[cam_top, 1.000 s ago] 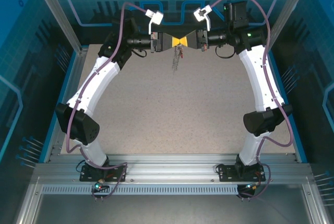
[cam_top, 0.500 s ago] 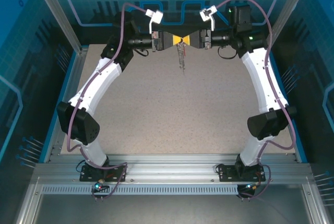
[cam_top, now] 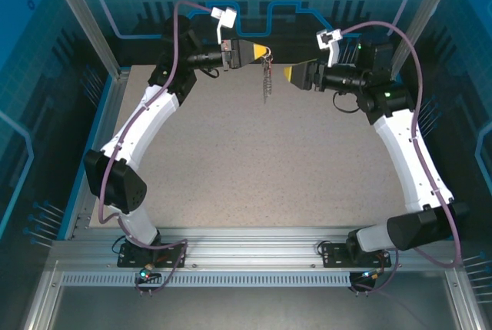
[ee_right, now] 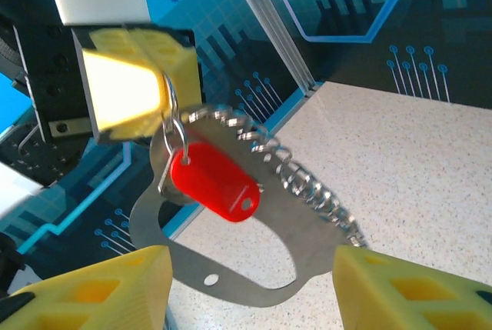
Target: Put the keys on the keyring
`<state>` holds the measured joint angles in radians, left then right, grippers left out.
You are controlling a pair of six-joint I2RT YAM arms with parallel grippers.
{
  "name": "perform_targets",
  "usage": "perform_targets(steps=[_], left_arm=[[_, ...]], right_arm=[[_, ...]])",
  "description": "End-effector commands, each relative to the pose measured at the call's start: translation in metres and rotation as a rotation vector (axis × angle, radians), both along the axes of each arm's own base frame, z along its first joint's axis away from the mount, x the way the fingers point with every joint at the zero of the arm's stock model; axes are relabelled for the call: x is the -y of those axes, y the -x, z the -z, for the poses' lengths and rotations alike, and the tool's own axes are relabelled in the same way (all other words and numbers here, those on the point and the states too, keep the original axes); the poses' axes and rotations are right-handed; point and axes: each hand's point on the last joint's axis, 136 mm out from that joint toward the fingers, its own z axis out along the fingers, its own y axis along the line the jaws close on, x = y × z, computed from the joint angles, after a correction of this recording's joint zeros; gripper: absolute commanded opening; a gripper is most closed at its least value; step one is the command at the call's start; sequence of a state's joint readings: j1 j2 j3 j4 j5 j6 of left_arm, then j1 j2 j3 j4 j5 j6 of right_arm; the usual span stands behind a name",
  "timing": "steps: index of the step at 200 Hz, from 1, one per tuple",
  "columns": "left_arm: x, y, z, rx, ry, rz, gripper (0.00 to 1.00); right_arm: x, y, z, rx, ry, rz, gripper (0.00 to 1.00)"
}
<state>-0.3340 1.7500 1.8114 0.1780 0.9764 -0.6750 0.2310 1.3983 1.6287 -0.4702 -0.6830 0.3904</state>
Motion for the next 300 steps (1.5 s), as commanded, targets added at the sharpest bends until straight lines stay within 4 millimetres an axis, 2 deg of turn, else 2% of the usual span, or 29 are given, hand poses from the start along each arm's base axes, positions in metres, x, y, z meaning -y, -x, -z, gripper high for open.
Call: perform_targets(steps=[1, 30, 66, 116, 129, 148, 184, 243, 300], left_arm=[[-0.002, 0.007, -0.029, 0.076, 0.041, -0.005, 0.00], [-0.001, 0.006, -0.029, 0.077, 0.042, -0.004, 0.00], [-0.001, 0.006, -0.029, 0.077, 0.042, -0.004, 0.00], [-0.002, 0.007, -0.029, 0.078, 0.042, -0.002, 0.00], [-0.002, 0.007, -0.029, 0.077, 0.043, -0.003, 0.00], [-0.002, 0.006, -0.030, 0.079, 0.049, -0.010, 0.00], [-0.005, -0.001, -0.030, 0.069, 0.065, -0.063, 0.00], [-0.008, -0.006, -0.028, 0.071, 0.079, -0.107, 0.00], [-0.006, -0.005, -0.027, 0.068, 0.083, -0.113, 0.00]], right_arm=[[-0.006, 0.001, -0.002, 0.067, 0.034, 0.052, 0.61], [-0.020, 0.002, 0.000, 0.084, 0.056, 0.048, 0.62], [-0.036, -0.004, -0.008, 0.111, 0.073, 0.034, 0.62], [-0.045, -0.020, -0.014, 0.127, 0.079, 0.032, 0.59], [-0.047, -0.023, -0.014, 0.127, 0.080, 0.027, 0.52], [-0.051, -0.021, -0.013, 0.122, 0.074, 0.002, 0.30], [-0.055, -0.013, -0.012, 0.116, 0.065, -0.043, 0.00], [-0.065, -0.001, -0.015, 0.114, 0.057, -0.063, 0.00], [-0.095, 0.009, -0.011, 0.112, 0.078, -0.133, 0.00]])
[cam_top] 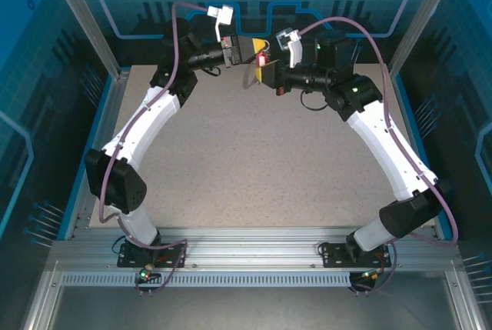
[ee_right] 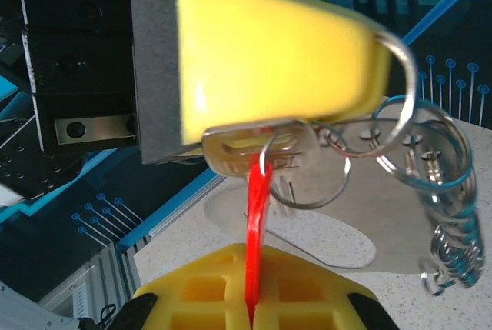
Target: Put the keys on the keyring
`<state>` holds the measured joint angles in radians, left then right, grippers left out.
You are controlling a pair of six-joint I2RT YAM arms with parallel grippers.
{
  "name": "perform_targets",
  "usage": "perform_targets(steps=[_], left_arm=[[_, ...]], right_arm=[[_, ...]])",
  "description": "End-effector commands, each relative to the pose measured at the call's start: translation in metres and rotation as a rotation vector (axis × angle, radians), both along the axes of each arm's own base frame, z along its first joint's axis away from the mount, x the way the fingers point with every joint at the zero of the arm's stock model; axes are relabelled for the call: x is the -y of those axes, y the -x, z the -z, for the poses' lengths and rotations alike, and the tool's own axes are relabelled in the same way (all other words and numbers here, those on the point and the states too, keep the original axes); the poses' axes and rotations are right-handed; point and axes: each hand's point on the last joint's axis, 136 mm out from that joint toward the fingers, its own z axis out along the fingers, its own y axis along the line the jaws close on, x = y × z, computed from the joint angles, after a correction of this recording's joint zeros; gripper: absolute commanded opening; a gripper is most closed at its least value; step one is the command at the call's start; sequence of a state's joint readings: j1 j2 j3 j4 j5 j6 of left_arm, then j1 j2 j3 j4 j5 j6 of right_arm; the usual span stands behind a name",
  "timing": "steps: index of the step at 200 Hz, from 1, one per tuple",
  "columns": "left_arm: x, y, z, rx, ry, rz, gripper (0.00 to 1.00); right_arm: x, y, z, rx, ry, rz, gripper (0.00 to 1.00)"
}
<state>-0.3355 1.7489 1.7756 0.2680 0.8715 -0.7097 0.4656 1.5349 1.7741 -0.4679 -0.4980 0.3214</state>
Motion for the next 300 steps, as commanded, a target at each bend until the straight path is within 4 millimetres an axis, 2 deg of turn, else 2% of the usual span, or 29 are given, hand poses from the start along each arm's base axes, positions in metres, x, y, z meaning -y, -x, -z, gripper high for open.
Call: perform_targets(steps=[1, 35, 58, 77, 91, 97, 107, 122, 158, 190, 237, 266, 300], left_arm=[[-0.003, 0.012, -0.023, 0.057, 0.037, -0.017, 0.00], [-0.003, 0.014, -0.026, 0.066, 0.041, -0.028, 0.00], [-0.004, 0.014, -0.028, 0.071, 0.046, -0.039, 0.00], [-0.005, 0.014, -0.029, 0.075, 0.050, -0.044, 0.00], [-0.005, 0.014, -0.032, 0.082, 0.054, -0.052, 0.00], [-0.006, 0.013, -0.032, 0.080, 0.055, -0.054, 0.00], [-0.006, 0.013, -0.034, 0.086, 0.058, -0.058, 0.00], [-0.006, 0.013, -0.036, 0.091, 0.063, -0.061, 0.00], [-0.007, 0.015, -0.040, 0.097, 0.071, -0.055, 0.00], [-0.007, 0.015, -0.042, 0.099, 0.080, -0.053, 0.00], [-0.009, 0.012, -0.040, 0.088, 0.082, -0.077, 0.00], [-0.010, 0.010, -0.038, 0.080, 0.086, -0.099, 0.00], [-0.010, 0.009, -0.037, 0.076, 0.088, -0.115, 0.00]], right_arm=[[-0.017, 0.011, -0.009, 0.020, -0.002, -0.060, 0.00], [-0.025, 0.009, 0.013, -0.028, 0.036, -0.068, 0.00], [-0.022, 0.009, 0.027, -0.060, 0.065, -0.056, 0.00], [-0.013, 0.012, 0.031, -0.074, 0.067, -0.051, 0.00], [-0.004, 0.017, 0.034, -0.095, 0.061, -0.053, 0.30], [0.001, 0.018, 0.035, -0.100, 0.061, -0.044, 0.38], [0.012, 0.020, 0.035, -0.104, 0.059, -0.023, 0.44], [0.031, 0.020, 0.035, -0.113, 0.036, 0.019, 0.45], [0.070, 0.016, 0.012, -0.090, -0.059, 0.120, 0.47], [0.085, 0.007, -0.020, -0.048, -0.147, 0.195, 0.48], [0.076, -0.012, -0.068, -0.043, -0.345, 0.173, 0.48], [0.071, -0.028, -0.085, -0.066, -0.464, 0.154, 0.46], [0.059, -0.038, -0.094, -0.084, -0.530, 0.117, 0.42]])
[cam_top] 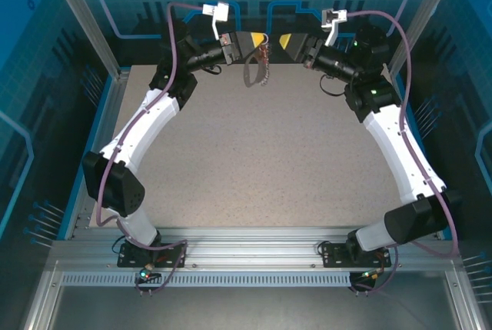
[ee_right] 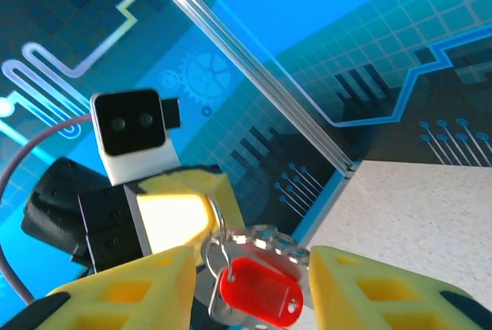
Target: Put the keys on the keyring
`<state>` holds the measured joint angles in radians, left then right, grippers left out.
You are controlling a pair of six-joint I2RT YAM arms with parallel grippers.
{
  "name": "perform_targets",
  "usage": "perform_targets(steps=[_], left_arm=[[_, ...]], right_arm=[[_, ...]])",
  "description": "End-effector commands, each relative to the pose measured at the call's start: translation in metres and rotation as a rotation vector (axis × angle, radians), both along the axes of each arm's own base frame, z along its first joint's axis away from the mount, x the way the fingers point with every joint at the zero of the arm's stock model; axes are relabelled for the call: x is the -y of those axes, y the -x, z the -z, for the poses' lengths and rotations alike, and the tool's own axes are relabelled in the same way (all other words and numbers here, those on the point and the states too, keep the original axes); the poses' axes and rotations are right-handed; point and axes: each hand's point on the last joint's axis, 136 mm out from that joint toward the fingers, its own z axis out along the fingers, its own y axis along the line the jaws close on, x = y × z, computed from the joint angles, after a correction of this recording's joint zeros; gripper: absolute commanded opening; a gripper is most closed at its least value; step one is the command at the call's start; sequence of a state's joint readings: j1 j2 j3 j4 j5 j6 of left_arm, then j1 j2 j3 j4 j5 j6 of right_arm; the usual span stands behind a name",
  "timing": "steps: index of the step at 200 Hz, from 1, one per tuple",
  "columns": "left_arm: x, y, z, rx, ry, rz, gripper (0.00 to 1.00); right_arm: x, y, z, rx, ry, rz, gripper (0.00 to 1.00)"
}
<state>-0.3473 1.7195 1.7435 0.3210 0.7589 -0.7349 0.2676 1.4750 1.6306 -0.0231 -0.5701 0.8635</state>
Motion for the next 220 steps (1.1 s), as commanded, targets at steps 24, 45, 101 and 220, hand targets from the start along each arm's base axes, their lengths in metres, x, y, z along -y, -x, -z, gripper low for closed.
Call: perform_targets(steps=[24, 45, 101, 220], left_arm=[[-0.005, 0.014, -0.025, 0.066, 0.037, -0.026, 0.00], [-0.005, 0.014, -0.026, 0.067, 0.039, -0.030, 0.00], [-0.006, 0.016, -0.028, 0.073, 0.041, -0.035, 0.00], [-0.006, 0.018, -0.026, 0.078, 0.037, -0.037, 0.00]], right_arm=[[-0.020, 0.005, -0.039, 0.066, -0.106, -0.084, 0.41], [-0.030, 0.006, -0.035, 0.057, -0.102, -0.107, 0.40], [-0.041, 0.004, -0.023, 0.032, -0.096, -0.125, 0.35], [-0.041, -0.003, -0.008, 0.005, -0.110, -0.131, 0.30]])
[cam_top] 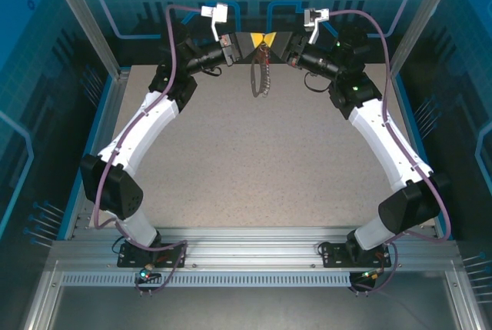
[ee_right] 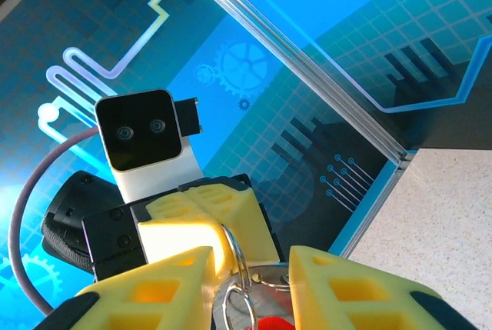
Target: Put the keys on the keyring
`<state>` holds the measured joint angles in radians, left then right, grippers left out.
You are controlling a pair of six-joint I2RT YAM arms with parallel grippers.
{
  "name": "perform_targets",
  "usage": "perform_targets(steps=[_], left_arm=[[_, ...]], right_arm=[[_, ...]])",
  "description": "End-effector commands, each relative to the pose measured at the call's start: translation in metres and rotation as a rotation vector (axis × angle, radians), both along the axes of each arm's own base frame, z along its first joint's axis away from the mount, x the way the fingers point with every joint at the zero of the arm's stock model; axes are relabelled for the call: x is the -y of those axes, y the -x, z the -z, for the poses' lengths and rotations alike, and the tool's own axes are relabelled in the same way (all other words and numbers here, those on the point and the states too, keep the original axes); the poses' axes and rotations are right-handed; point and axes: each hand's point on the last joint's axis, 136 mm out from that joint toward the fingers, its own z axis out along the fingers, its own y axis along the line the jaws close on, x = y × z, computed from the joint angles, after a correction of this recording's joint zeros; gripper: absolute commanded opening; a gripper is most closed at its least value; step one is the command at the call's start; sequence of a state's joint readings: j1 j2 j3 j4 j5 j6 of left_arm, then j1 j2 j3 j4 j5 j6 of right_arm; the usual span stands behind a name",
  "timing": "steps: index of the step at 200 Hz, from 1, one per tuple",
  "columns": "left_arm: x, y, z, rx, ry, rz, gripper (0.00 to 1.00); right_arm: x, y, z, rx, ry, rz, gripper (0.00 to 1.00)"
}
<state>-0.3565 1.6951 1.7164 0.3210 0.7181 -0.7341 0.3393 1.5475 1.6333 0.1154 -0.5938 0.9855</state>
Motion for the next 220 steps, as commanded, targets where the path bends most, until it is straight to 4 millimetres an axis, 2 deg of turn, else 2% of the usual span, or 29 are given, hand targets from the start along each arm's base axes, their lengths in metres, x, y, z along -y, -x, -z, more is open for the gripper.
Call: perform_targets(steps=[1, 53, 91, 128, 148, 168, 188, 220], left_arm=[[-0.005, 0.016, -0.025, 0.084, 0.028, -0.007, 0.00], [-0.005, 0.016, -0.022, 0.080, 0.025, -0.006, 0.00], [-0.004, 0.015, -0.021, 0.081, 0.024, -0.006, 0.00], [-0.003, 0.014, -0.020, 0.079, 0.017, 0.002, 0.00], [-0.007, 0.013, -0.021, 0.080, 0.013, -0.005, 0.27], [-0.017, 0.010, -0.022, 0.078, 0.007, -0.022, 0.42], [-0.024, 0.009, -0.023, 0.076, -0.012, -0.020, 0.48], [-0.023, 0.010, -0.016, 0.064, -0.074, 0.024, 0.52]], right_arm=[[-0.003, 0.000, -0.010, 0.041, -0.027, -0.027, 0.30], [-0.006, -0.003, -0.006, 0.035, -0.031, -0.033, 0.23], [-0.008, -0.002, -0.009, 0.046, -0.036, -0.048, 0.00], [-0.004, -0.003, -0.009, 0.062, -0.007, -0.060, 0.00], [0.007, -0.006, -0.004, 0.058, 0.031, -0.066, 0.00], [0.020, -0.011, 0.005, 0.053, 0.089, -0.076, 0.00], [0.028, -0.012, 0.015, 0.053, 0.150, -0.114, 0.00], [0.034, -0.007, 0.028, 0.070, 0.227, -0.201, 0.00]])
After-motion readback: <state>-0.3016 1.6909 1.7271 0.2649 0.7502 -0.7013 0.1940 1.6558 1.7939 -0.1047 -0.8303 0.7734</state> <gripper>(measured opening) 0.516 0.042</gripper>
